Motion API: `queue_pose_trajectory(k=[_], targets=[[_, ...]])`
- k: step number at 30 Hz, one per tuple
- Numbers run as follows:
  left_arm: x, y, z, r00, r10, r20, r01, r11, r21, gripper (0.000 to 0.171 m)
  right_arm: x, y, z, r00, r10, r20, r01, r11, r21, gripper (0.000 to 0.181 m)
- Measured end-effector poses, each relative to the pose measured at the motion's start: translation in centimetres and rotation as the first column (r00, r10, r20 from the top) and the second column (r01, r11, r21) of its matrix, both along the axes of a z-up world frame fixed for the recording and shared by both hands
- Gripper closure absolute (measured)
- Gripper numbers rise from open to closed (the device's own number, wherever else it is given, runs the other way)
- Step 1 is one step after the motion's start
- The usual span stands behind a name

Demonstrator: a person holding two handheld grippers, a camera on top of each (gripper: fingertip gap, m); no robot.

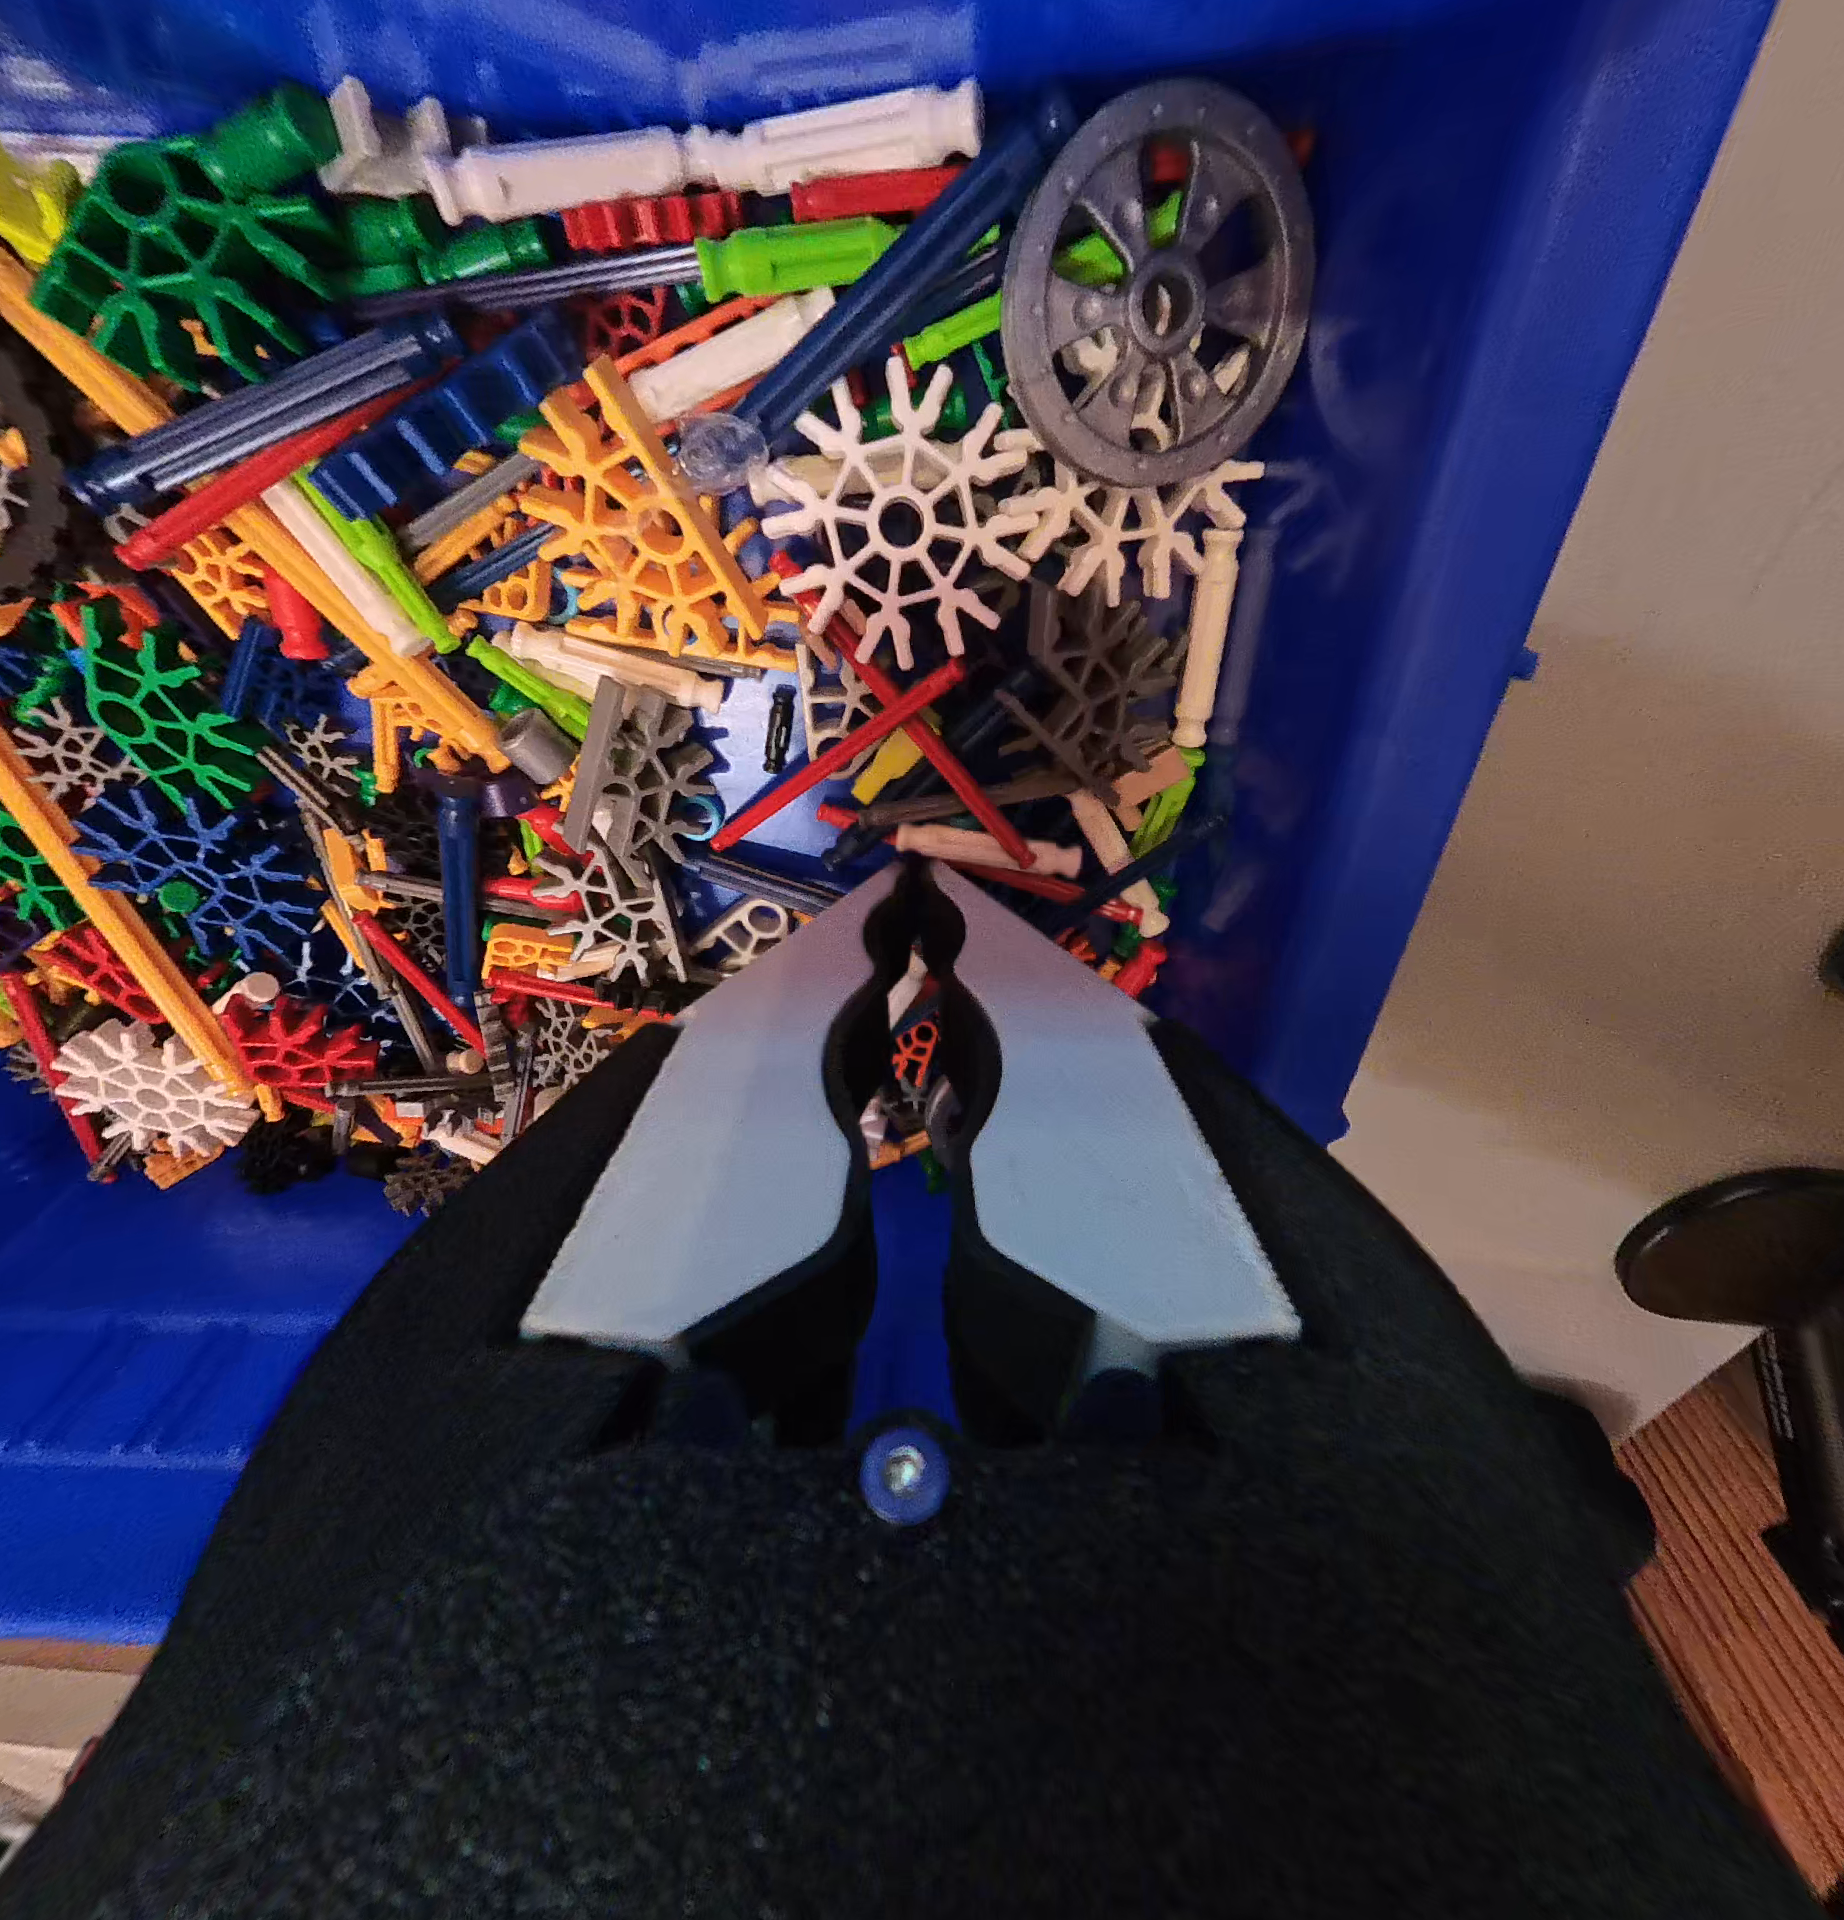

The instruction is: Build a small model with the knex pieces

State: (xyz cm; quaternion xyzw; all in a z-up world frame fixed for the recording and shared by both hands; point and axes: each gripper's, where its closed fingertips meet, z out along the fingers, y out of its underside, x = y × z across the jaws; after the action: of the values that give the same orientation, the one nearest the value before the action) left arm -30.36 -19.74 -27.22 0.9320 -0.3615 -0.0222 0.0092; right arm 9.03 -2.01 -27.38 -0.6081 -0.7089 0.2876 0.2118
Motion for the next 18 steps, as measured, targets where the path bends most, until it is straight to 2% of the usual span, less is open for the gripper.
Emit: queue_pose_trajectory(k=[1,5,7,9,14,18], targets=[[-0.1,-0.1,0.1,1.0,0.007,-0.006,-0.007,1.0,0.005,0.171,0.0,0.0,0.0,1.0,0.0,0.001,0.0,1.0,0.001,0.165],[0.1,0.0,0.8,0.999,0.032,0.014,-0.033,0.999,0.034,0.146,0.0,0.0,-0.1,1.0,0.0,0.004,0.0,1.0,0.006,0.165],[0.7,-0.3,0.9,0.999,0.03,0.041,-0.031,0.999,0.012,0.141,0.0,0.0,-0.1,1.0,0.001,0.01,-0.001,1.0,0.006,0.165],[1.5,-0.4,0.7,0.998,0.02,0.064,-0.02,1.0,-0.005,0.141,0.0,0.0,-0.2,1.0,0.0,0.013,-0.001,1.0,0.006,0.165],[1.3,-0.4,-0.1,0.999,0.033,0.029,-0.031,0.998,-0.052,0.141,0.0,0.1,-0.2,1.0,-0.004,0.013,0.004,1.0,0.011,0.165],[1.5,-0.4,-0.1,0.999,0.014,0.039,-0.012,0.999,-0.051,0.155,0.0,0.1,-0.2,1.0,-0.004,0.011,0.004,1.0,0.009,0.165]])
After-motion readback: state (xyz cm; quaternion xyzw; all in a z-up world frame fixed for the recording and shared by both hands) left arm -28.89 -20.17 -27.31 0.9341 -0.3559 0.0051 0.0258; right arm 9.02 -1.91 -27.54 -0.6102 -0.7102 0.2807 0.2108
